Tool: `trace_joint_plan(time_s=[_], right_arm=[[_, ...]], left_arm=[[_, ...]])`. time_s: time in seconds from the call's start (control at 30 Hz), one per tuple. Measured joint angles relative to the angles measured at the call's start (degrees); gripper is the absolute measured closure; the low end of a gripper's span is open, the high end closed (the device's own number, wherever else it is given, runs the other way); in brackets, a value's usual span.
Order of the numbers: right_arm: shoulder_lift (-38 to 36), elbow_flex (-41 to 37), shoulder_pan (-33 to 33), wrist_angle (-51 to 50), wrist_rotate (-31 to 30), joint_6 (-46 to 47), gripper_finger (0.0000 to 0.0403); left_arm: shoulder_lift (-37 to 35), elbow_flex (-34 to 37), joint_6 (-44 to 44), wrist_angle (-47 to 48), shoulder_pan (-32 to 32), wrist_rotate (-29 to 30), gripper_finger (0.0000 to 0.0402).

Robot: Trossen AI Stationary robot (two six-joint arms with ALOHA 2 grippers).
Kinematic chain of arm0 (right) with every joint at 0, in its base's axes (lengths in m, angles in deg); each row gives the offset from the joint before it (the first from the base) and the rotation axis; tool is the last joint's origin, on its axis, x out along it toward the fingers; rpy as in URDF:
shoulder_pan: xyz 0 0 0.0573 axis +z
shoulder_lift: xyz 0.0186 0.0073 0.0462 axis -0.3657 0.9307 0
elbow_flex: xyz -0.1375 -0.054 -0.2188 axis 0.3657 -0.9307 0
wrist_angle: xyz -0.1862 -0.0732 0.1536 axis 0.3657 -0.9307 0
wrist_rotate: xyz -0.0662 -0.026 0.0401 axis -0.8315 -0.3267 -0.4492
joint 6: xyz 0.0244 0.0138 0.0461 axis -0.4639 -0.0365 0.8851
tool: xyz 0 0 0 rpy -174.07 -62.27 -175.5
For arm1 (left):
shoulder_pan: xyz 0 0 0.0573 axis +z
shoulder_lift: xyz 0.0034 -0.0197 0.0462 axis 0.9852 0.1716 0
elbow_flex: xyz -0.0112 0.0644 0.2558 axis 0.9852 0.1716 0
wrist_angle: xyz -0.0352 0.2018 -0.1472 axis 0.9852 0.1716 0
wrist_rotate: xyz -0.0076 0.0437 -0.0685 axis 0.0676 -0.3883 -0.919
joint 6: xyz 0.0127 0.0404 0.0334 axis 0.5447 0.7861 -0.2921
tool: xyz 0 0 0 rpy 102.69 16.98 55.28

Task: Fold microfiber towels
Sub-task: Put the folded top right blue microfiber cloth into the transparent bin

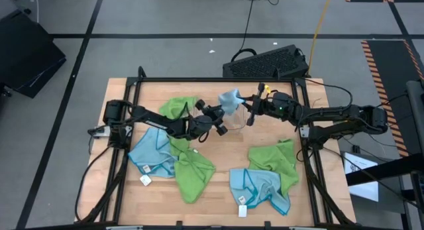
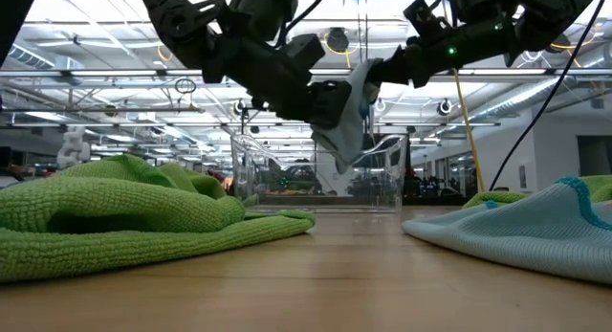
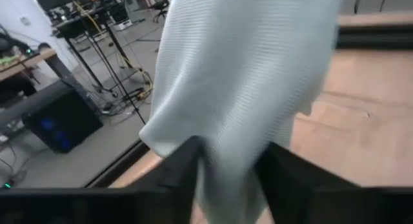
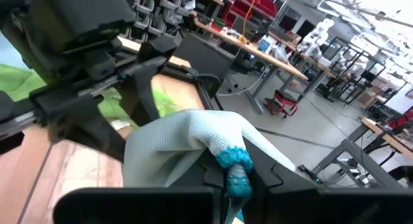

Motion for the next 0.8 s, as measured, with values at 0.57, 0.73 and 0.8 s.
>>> trace_joint_plan(time_s=[0.57,0.73,0.8], right_arm=[[2.0,0.0,0.0,-3.8,3.5,6.2,0.0389],[6.9,0.0,0.0,-3.3,3.6,5.6,0.0381],[8.6,0.0,0.0,-2.3,3.6,5.4,0.0379]], left_arm=[[-9.4,-0.2,8.2,25.5,-1.8,8.9,0.0389],[-9.5,-0.2,9.7,32.3,-1.8,9.0,0.0391],[-9.5,-0.1,10.5,33.4,-1.7,9.3,0.0391]])
